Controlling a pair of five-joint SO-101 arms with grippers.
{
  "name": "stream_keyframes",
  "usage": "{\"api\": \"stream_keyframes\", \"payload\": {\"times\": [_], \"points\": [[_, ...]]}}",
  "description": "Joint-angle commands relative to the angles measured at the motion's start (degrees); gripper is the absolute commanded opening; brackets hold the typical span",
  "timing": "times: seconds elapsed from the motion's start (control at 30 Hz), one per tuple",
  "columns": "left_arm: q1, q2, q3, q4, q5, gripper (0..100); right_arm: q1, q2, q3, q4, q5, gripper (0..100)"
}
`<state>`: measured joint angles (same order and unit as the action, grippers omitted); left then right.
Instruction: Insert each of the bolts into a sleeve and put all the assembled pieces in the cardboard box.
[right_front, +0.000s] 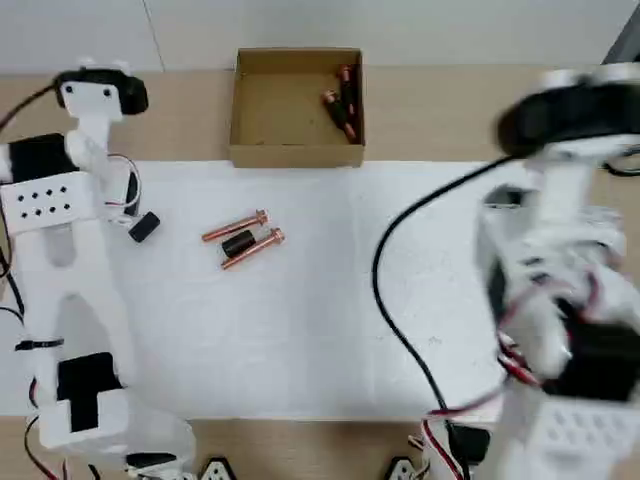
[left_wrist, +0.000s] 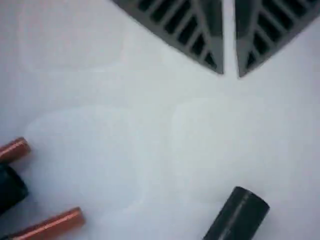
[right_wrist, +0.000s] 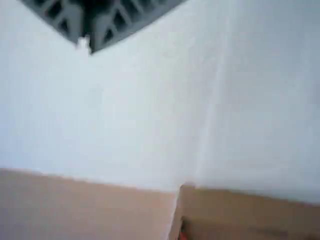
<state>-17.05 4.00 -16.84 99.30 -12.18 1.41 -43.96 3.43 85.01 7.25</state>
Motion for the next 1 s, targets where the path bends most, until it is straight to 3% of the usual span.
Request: {"api": "stream_keyframes", "payload": {"times": [0.0, 0.13, 0.23, 0.4, 0.63, 0.97], "points": [[0.09, -0.18, -2.68, 1.05, -0.26, 1, -7.08, -3.65, 22.24, -13.49, 0.53, 0.4], [0.09, -0.09, -0.66, 1.05, -0.35, 1, -17.1, -9.8, 40.7, -29.49, 0.79, 0.4], [0.09, 0.44, 1.19, 1.05, -2.73, 1, -21.85, -12.35, 48.44, -33.36, 0.53, 0.4], [-0.62, 5.98, -0.75, 0.79, -8.35, 1, -21.14, -12.62, 53.8, -35.91, 0.53, 0.4], [-4.13, 17.05, -14.46, 0.97, -15.74, 1, -21.14, -12.53, 56.97, -36.18, 0.44, 0.4], [-2.02, 32.26, -22.11, 1.05, -19.78, 1, -21.14, -12.79, 57.76, -36.26, 0.44, 0.4]]}}
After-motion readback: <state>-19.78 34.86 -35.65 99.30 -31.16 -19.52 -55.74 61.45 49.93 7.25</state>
